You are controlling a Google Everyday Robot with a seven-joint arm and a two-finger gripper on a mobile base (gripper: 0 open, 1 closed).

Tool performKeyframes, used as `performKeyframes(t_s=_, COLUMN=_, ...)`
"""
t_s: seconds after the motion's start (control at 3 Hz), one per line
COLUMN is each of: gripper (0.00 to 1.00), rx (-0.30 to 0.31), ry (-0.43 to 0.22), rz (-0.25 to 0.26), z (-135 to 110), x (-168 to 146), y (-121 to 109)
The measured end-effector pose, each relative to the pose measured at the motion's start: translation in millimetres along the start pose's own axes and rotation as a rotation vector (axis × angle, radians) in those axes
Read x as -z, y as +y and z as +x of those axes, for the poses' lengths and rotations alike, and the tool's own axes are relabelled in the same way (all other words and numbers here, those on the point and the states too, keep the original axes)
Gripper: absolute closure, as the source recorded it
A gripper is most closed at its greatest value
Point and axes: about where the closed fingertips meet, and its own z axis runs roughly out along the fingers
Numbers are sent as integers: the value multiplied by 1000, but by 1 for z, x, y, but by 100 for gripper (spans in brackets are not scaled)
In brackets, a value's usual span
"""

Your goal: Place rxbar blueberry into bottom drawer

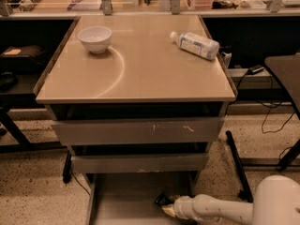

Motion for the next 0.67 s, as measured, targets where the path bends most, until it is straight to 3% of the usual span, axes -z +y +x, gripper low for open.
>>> performKeyframes(t_s=0.33, gripper=0, rx=0, ry=0, rz=0, z=0, x=0, y=0)
performKeyframes(t_s=0.67, gripper=0, rx=0, ry=0, rz=0, z=0, x=0, y=0)
